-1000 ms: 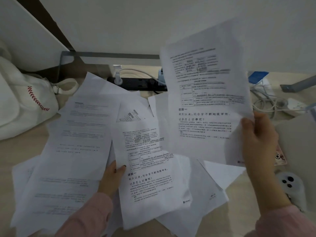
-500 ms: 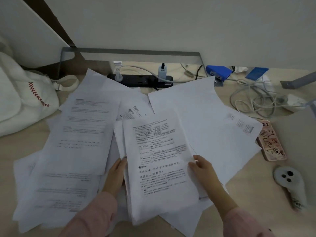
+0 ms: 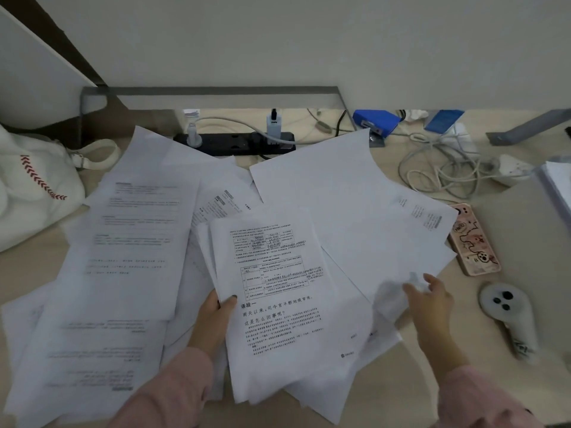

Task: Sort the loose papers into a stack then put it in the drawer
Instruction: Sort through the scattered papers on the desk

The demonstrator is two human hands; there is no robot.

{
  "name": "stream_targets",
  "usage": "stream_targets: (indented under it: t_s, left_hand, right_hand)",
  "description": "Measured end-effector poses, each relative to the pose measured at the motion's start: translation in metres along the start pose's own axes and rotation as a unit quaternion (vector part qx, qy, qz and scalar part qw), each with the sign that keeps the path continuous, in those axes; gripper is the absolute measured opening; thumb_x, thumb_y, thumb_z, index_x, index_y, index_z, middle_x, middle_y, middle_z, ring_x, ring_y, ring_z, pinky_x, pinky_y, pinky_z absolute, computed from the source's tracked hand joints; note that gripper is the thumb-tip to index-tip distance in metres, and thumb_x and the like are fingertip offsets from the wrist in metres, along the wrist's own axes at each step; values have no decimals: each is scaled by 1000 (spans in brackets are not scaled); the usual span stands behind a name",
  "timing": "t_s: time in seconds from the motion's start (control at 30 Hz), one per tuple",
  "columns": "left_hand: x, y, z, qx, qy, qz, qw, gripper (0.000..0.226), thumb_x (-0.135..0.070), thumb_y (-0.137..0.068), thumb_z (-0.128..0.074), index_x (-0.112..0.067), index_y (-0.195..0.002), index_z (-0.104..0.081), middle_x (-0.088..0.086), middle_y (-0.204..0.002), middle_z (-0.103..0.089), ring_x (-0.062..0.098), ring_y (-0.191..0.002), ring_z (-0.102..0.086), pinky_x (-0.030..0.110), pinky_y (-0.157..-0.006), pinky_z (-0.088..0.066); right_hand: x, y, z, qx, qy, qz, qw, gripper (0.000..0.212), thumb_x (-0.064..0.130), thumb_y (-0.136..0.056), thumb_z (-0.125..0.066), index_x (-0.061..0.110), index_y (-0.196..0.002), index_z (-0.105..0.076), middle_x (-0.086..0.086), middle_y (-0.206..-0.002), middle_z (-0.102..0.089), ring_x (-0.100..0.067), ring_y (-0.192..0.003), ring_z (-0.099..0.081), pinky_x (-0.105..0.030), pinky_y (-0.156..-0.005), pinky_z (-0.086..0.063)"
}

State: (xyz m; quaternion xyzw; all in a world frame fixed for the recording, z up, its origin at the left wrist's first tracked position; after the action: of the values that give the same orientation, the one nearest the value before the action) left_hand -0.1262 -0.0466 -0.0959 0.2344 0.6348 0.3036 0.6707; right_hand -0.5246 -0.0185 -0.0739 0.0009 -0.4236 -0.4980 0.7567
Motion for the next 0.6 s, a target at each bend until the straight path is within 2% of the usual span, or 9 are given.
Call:
stream_targets:
  t_s: [0.1,0.17,0.2,0.27,0.3,0.33,0.43,0.5,0.6]
  left_hand:
    - [1,-3,-4,-2,-5,4,1000,27,-9,-94,-47,-13,-121,-51,6,-109,-60,22,-96,-57,35,-89,-45]
    - [1,-5,-6,-8,-15,6,1000,28,-8,-94,-47,-10,-122,-52,7,-109,-59,22,-96,-57,34,-87,-44]
    - [1,-6,-6,-10,-20,7,1000,28,-7,-94,-47,-9,-122,-52,7,-109,-59,23,-97,-56,34,-88,-44]
    - [3,-8,-7,-15,-30,8,999,31,-7,-94,-47,-8,-125,-51,6,-108,-58,23,-98,-55,33,-89,-43]
    - [3,-9,-7,-17,-34,8,999,32,-7,-94,-47,-7,-125,-51,6,-108,-58,23,-98,-55,33,-89,-43]
    - [3,-9,-8,-19,-36,8,999,31,-7,-94,-47,-7,-125,-51,6,-107,-58,23,-97,-55,33,-88,-43]
    - [5,-9,-8,-24,-36,11,999,26,-7,-94,-46,-11,-119,-53,-1,-96,-60,17,-87,-57,32,-83,-44]
    - [5,-8,-7,-26,-40,11,999,26,-7,-94,-46,-11,-118,-53,-3,-93,-60,17,-86,-57,33,-83,-45]
    - [5,-7,-7,-26,-44,10,999,27,-7,-94,-46,-10,-120,-54,-4,-93,-60,17,-87,-58,34,-86,-45]
  right_hand:
    - [-16,-21,18,-12,-47,-77,996,60,15,-85,-61,12,-139,-34,-20,-141,-35,-39,-120,-45,-46,-94,-42]
    - [-23,-33,17,15,-85,-98,991,61,16,-83,-64,12,-137,-35,-16,-131,-42,-33,-113,-48,-45,-90,-44]
    - [-22,-37,13,32,-121,-98,987,52,17,-80,-65,13,-127,-43,-13,-116,-48,-29,-102,-51,-40,-80,-48]
    - [-19,-41,7,54,-151,-93,983,22,19,-74,-67,19,-87,-49,-9,-86,-51,-24,-82,-50,-28,-59,-43]
    - [-18,-44,5,59,-151,-88,983,18,17,-76,-65,20,-75,-47,-8,-78,-50,-24,-80,-50,-27,-57,-40]
    - [-15,-44,1,67,-154,-81,983,16,13,-81,-62,18,-71,-50,-10,-78,-54,-26,-81,-51,-28,-58,-42]
    - [-2,-34,-11,105,-178,-54,977,5,7,-87,-56,7,-90,-60,-14,-94,-61,-30,-86,-57,-33,-70,-48]
    - [7,-27,-17,130,-180,-31,975,14,7,-89,-54,5,-103,-57,-12,-95,-61,-28,-85,-58,-37,-75,-50]
    - [22,-19,-17,124,-146,10,981,13,8,-92,-49,7,-101,-57,-13,-99,-59,-29,-89,-55,-41,-80,-47]
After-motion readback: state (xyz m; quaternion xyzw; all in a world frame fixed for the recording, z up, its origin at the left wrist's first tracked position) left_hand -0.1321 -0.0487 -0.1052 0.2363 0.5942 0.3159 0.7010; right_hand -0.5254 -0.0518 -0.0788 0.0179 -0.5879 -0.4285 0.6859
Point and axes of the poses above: each hand's wrist, its own y-axis away from the middle knuckle, its own z-axis out of the back of the hand, x = y × z, the point moved 9 cm from there along -y, towards the middle knuckle
